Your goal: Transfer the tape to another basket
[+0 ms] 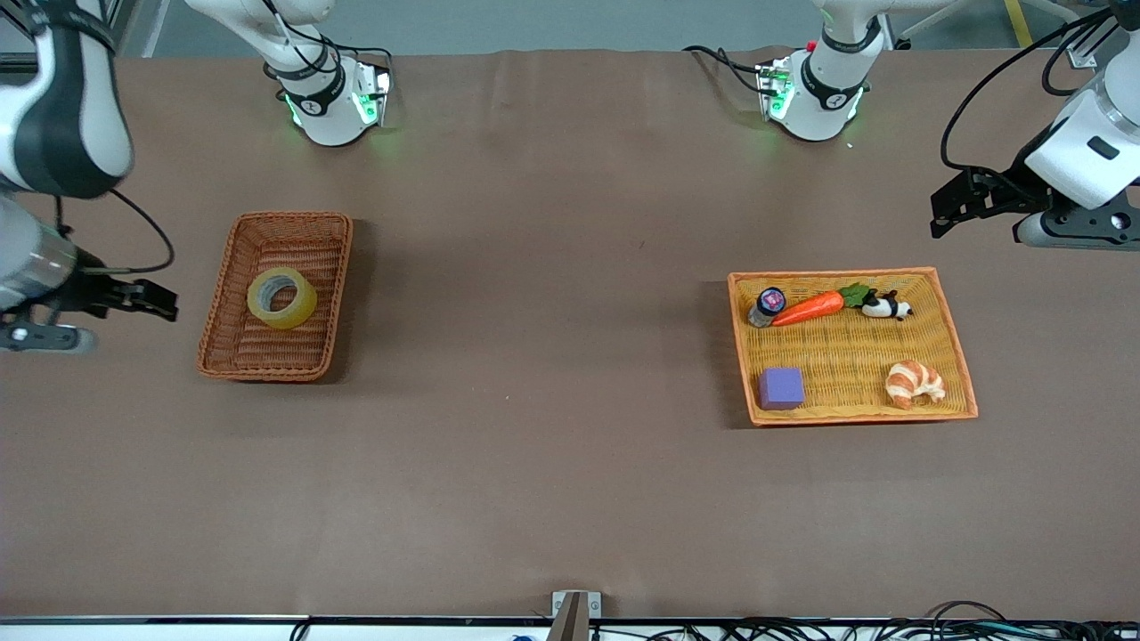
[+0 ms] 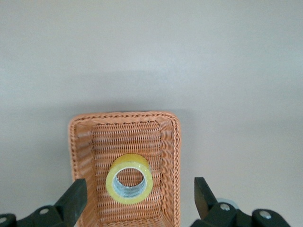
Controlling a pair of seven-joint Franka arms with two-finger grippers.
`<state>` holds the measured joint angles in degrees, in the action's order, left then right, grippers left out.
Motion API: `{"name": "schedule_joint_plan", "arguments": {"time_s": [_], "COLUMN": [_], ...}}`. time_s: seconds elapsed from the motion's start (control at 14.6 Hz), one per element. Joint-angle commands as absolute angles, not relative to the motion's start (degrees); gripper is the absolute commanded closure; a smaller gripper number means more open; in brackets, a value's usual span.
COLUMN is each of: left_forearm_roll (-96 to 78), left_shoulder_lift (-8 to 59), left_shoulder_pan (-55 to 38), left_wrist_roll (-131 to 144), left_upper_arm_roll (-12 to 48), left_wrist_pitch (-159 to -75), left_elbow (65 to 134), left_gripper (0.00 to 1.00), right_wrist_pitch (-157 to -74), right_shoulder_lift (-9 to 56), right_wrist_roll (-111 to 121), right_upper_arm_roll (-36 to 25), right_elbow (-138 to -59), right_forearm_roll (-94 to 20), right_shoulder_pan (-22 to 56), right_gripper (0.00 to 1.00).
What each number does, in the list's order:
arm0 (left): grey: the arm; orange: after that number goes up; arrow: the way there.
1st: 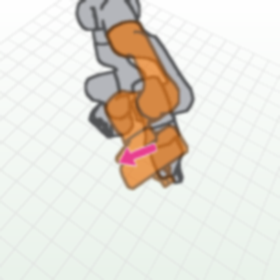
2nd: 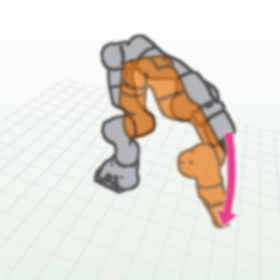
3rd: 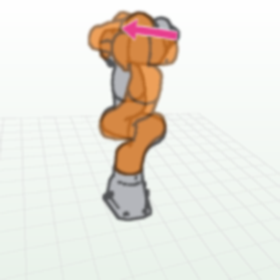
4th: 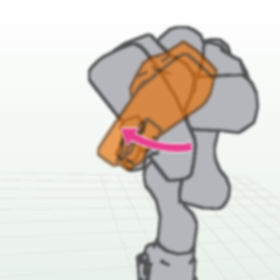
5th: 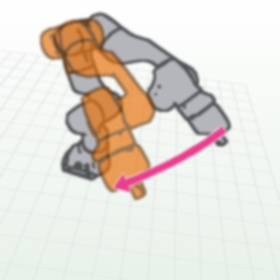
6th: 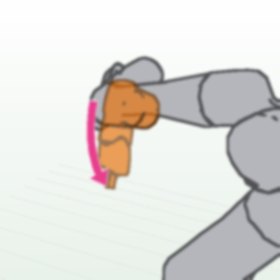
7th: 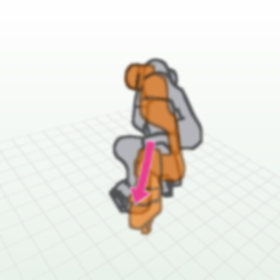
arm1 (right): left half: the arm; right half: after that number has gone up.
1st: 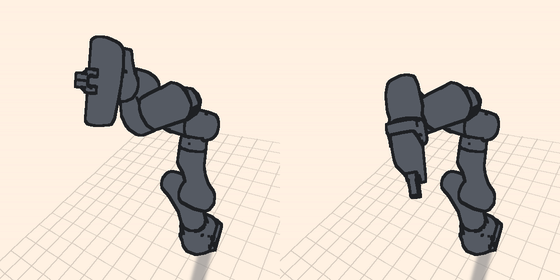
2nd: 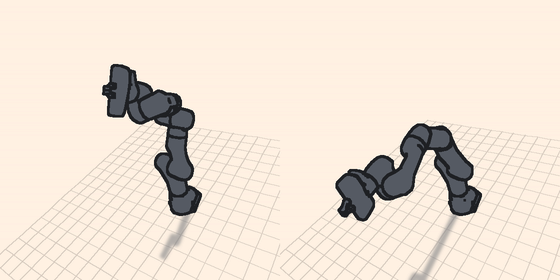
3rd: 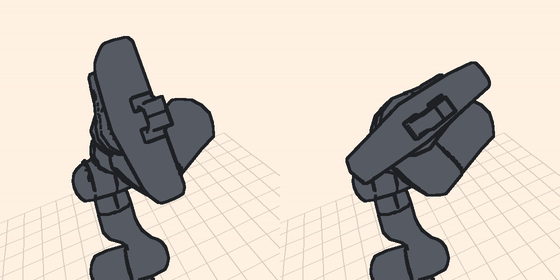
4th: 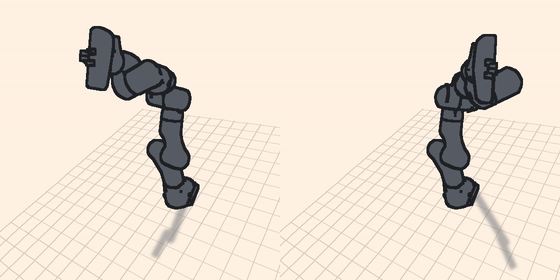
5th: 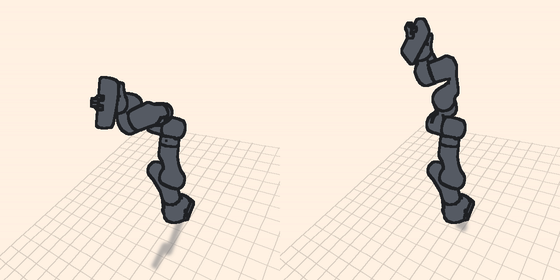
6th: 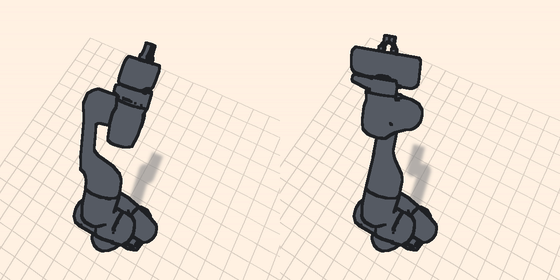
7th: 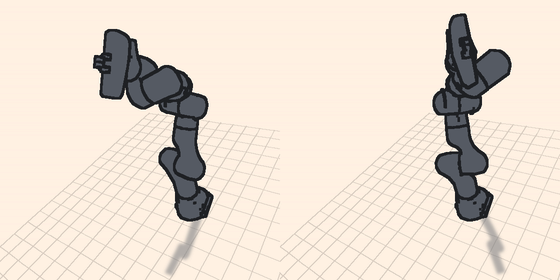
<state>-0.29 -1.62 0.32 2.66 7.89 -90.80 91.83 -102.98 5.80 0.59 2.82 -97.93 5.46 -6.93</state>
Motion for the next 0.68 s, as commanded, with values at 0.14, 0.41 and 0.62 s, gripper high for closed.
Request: {"name": "schedule_joint_plan", "arguments": {"time_s": [0.14, 0.41, 0.62], "left_forearm_roll": [-0.2, -0.4, -0.4], "left_shoulder_lift": [-1.1, -1.1, -1.1], "left_shoulder_pan": [0.7, 1.1, 1.1], "left_wrist_roll": [2.6, 2.2, 2.2], "left_upper_arm_roll": [8.3, 8.1, 8.1], "left_wrist_pitch": [-89.7, -89.7, -89.7], "left_elbow": [90.8, 90.8, 90.7], "left_gripper": [0.00, 0.00, 0.00], "right_wrist_pitch": [-89.9, -87.4, -87.7], "right_shoulder_lift": [6.1, 0.6, -0.4], "right_wrist_roll": [-0.8, -3.3, -3.3], "right_upper_arm_roll": [3.2, 2.8, 2.3], "right_elbow": [-84.3, -85.7, -87.8], "right_forearm_roll": [4.4, -1.2, -1.7], "right_shoulder_pan": [-6.5, -6.5, -6.5], "right_gripper": [0.00, 0.00, 0.00]}}
